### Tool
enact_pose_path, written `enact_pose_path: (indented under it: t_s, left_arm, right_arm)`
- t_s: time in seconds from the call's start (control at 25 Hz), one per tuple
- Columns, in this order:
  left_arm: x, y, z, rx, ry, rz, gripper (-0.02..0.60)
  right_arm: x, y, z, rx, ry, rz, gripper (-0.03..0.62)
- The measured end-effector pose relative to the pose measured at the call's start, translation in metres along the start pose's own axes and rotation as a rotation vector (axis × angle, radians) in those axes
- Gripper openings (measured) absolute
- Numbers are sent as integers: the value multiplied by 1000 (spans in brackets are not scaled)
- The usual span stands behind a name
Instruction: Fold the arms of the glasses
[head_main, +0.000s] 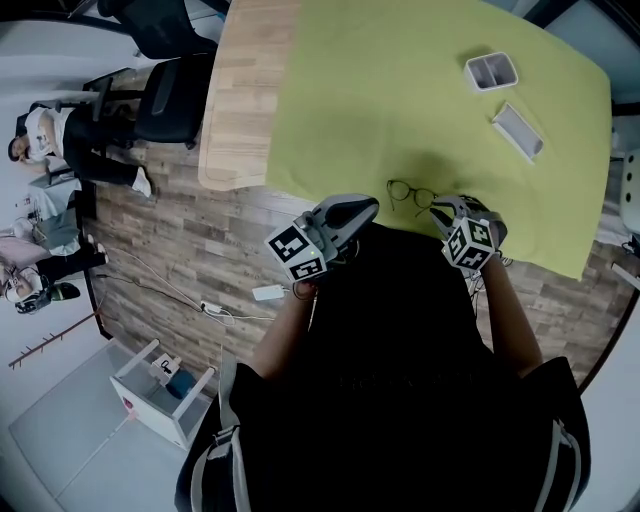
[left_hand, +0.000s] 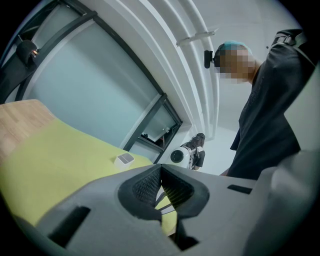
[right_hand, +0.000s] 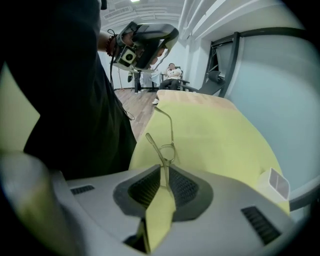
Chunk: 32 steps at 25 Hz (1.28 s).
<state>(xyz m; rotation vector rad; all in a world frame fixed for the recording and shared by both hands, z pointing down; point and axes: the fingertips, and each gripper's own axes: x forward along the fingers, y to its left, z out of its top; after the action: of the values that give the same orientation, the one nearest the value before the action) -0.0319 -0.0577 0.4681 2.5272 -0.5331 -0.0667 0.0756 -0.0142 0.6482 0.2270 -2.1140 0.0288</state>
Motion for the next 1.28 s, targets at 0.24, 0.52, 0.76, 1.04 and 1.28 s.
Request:
enact_pose_path:
  t_s: [0.24,0.52,0.76,1.04,1.28]
  left_arm:
    - [1,0,-1,3,3,0,18]
    - [-3,-2,-2,7,2,14,18]
    - [-12,-2,-1,4,-6,31,18]
    - [-21,-4,-3,2,-2,43,18]
    - [-29,-3,-5,-11,-2,49,18]
  right_arm:
    - [10,-3,-5,-35,37,-18,34]
    - [16,-5,0,-49,32,-2,34]
    - [29,-7,9,-46,14,17,34]
    - [48,-7,15,-35,11,41,34]
    - [60,-8,18,-29,17,55,34]
